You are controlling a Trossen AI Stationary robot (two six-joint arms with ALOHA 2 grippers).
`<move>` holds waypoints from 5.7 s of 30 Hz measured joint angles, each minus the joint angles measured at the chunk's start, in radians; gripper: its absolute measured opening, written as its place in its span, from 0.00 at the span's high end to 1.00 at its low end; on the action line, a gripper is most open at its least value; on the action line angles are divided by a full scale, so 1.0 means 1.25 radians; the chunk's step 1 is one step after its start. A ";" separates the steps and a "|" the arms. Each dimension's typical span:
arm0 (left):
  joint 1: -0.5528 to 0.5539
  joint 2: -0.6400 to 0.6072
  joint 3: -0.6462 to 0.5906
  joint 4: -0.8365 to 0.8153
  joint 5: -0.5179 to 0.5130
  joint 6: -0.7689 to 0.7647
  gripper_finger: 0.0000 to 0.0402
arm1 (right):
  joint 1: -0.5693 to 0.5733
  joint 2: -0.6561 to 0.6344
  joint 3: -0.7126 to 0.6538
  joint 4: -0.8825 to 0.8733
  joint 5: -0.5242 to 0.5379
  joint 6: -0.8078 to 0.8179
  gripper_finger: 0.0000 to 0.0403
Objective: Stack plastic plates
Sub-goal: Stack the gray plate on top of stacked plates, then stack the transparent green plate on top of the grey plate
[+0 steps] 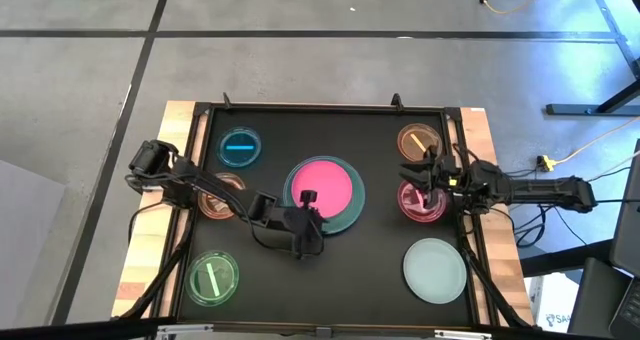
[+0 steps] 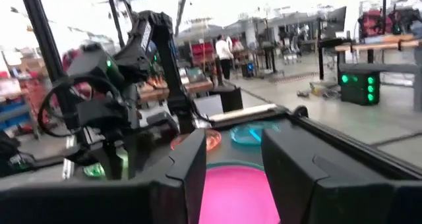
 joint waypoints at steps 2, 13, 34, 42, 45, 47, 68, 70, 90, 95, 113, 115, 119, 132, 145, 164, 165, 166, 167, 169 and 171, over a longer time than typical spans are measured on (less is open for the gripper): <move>-0.007 0.000 -0.035 0.090 -0.004 0.018 0.72 | 0.000 0.043 0.026 -0.016 0.018 -0.018 0.66; -0.064 -0.024 -0.252 0.535 -0.032 0.106 0.72 | 0.000 0.309 0.176 -0.047 0.021 0.000 0.66; -0.117 -0.032 -0.385 0.834 -0.126 0.156 0.72 | 0.341 0.600 0.434 -0.361 -0.014 0.258 0.66; -0.102 -0.032 -0.385 0.830 -0.118 0.133 0.72 | 0.460 0.619 0.434 -0.477 -0.043 0.430 0.66; -0.102 -0.032 -0.385 0.830 -0.117 0.135 0.72 | 0.503 0.619 0.434 -0.573 -0.043 0.521 0.66; -0.102 -0.032 -0.385 0.830 -0.117 0.132 0.72 | 0.525 0.619 0.434 -0.651 -0.044 0.587 0.66; -0.068 -0.031 -0.385 0.825 -0.041 0.114 0.72 | 0.628 0.641 0.343 -0.889 -0.005 0.640 0.66; -0.066 -0.031 -0.385 0.812 -0.037 0.111 0.72 | 0.628 0.645 0.318 -0.849 -0.008 0.637 0.66; -0.063 -0.031 -0.385 0.807 -0.039 0.111 0.72 | 0.628 0.656 0.287 -0.792 0.002 0.630 0.97; -0.063 -0.031 -0.385 0.807 -0.041 0.111 0.72 | 0.628 0.656 0.326 -0.800 0.043 0.615 0.99; -0.039 -0.031 -0.385 0.807 -0.041 0.090 0.72 | 0.513 0.657 0.421 -0.716 0.227 0.616 1.00; -0.040 -0.031 -0.385 0.807 -0.035 0.094 0.72 | 0.472 0.657 0.421 -0.688 0.257 0.612 1.00; -0.040 -0.031 -0.385 0.807 -0.034 0.095 0.72 | 0.385 0.657 0.421 -0.617 0.292 0.569 1.00; -0.055 -0.031 -0.381 0.807 -0.033 0.095 0.72 | 0.143 0.792 0.422 -0.222 0.369 0.306 1.00; -0.090 -0.031 -0.376 0.775 -0.033 0.053 0.72 | 0.001 1.041 0.422 0.107 0.242 0.285 1.00; -0.109 -0.034 -0.348 0.598 -0.144 -0.068 0.60 | -0.010 1.021 0.422 0.150 0.186 0.113 0.58; -0.112 -0.038 -0.334 0.544 -0.146 -0.098 0.58 | -0.010 1.004 0.422 0.168 0.166 0.090 0.57; -0.116 -0.041 -0.315 0.486 -0.147 -0.136 0.55 | -0.010 0.985 0.422 0.181 0.141 0.065 0.57; -0.123 -0.041 -0.294 0.419 -0.149 -0.177 0.53 | -0.010 0.963 0.422 0.193 0.118 0.040 0.57; -0.142 -0.046 -0.247 0.253 -0.145 -0.253 0.49 | -0.010 0.923 0.422 0.224 0.079 -0.008 0.57; -0.162 -0.047 -0.180 0.073 -0.141 -0.333 0.48 | -0.010 0.887 0.422 0.241 0.058 -0.047 0.57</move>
